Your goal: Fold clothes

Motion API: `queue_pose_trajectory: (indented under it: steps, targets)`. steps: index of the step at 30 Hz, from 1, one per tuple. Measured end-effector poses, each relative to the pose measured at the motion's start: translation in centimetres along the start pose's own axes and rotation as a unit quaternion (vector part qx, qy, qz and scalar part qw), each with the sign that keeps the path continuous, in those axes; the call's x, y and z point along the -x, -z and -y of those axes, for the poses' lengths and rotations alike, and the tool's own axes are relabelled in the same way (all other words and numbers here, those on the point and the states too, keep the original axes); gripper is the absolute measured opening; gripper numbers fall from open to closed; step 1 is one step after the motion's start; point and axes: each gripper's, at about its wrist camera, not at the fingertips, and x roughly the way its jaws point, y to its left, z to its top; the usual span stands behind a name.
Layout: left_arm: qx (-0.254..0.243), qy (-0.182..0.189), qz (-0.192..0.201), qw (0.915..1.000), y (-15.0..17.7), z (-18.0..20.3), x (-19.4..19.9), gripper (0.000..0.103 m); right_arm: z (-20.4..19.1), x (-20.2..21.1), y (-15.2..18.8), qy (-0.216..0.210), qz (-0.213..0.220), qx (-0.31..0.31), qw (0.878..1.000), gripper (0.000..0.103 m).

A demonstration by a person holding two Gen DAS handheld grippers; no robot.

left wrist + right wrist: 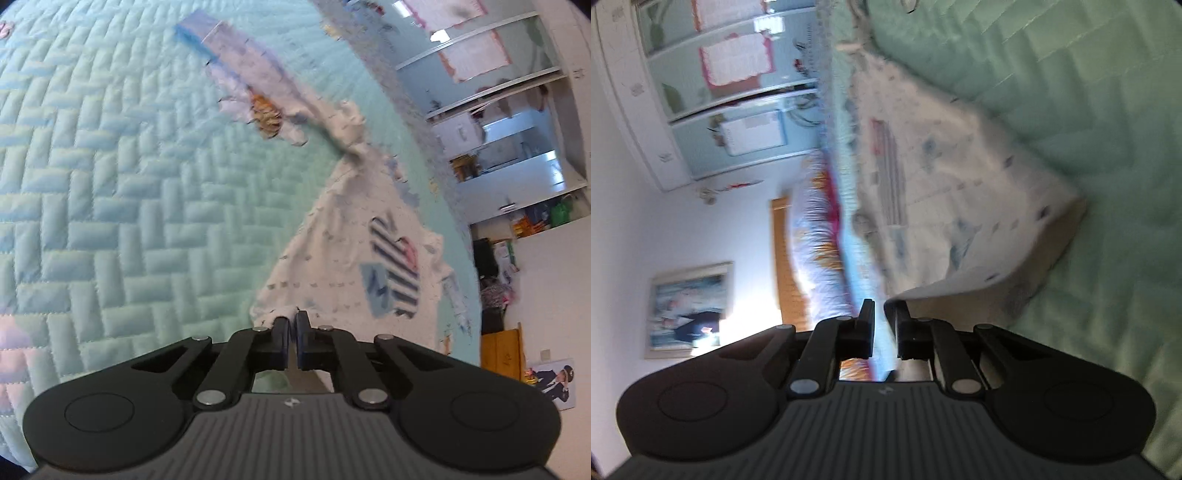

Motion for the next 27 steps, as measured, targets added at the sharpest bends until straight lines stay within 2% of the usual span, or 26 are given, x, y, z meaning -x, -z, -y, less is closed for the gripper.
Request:
queue_pose_trajectory:
  steps: [4, 7, 9, 11, 12, 14, 18, 19, 20, 22, 23, 27]
  targets:
    - [-0.028, -0.020, -0.028, 0.9990, 0.9, 0.6, -1.1, 0.004, -0.5, -1.0, 0.5, 0.083, -0.003, 0.071, 0.994, 0.014]
    - [-0.061, -0.036, -0.042, 0.9966, 1.4, 1.1, -1.2, 0.008, -1.2, -1.1, 0.9, 0.111, -0.004, 0.111, 0.988, 0.013]
    - [-0.082, -0.040, -0.052, 0.9945, 1.7, 1.4, -1.1, 0.013, -1.8, -0.9, 1.0, 0.128, -0.005, 0.129, 0.983, 0.013]
    - [-0.102, -0.043, -0.060, 0.9920, 2.0, 1.6, -0.8, 0.025, -2.4, -0.5, 1.1, 0.146, -0.011, 0.141, 0.979, 0.016]
    - [-0.110, -0.045, -0.062, 0.9910, 2.1, 1.7, -0.6, 0.029, -2.6, 0.1, 1.2, 0.148, -0.012, 0.147, 0.978, 0.019]
    - [-0.122, -0.042, -0.066, 0.9894, 2.4, 1.8, 0.0, 0.032, -3.1, 1.4, 1.4, 0.153, -0.011, 0.160, 0.975, 0.032]
    - [-0.137, -0.014, -0.068, 0.9882, 2.9, 2.2, 1.1, 0.033, -4.0, 5.8, 1.5, 0.151, 0.070, 0.182, 0.969, 0.043]
    - [-0.139, -0.007, -0.067, 0.9881, 3.0, 2.3, 1.3, 0.034, -3.9, 6.8, 1.1, 0.164, 0.094, 0.180, 0.965, 0.051]
    - [-0.140, -0.001, -0.064, 0.9881, 3.1, 2.4, 1.6, 0.035, -3.7, 6.9, 0.7, 0.174, 0.098, 0.178, 0.964, 0.057]
    - [-0.140, -0.001, -0.059, 0.9884, 3.1, 2.7, 1.8, 0.036, -3.2, 7.1, 0.1, 0.193, 0.103, 0.174, 0.960, 0.057]
    - [-0.139, -0.005, -0.057, 0.9886, 3.0, 2.7, 1.8, 0.036, -2.8, 6.8, -0.2, 0.188, 0.097, 0.175, 0.962, 0.056]
    - [-0.128, -0.015, -0.058, 0.9900, 2.8, 2.7, 1.5, 0.036, -3.5, 4.6, -0.8, 0.194, 0.084, 0.212, 0.954, 0.057]
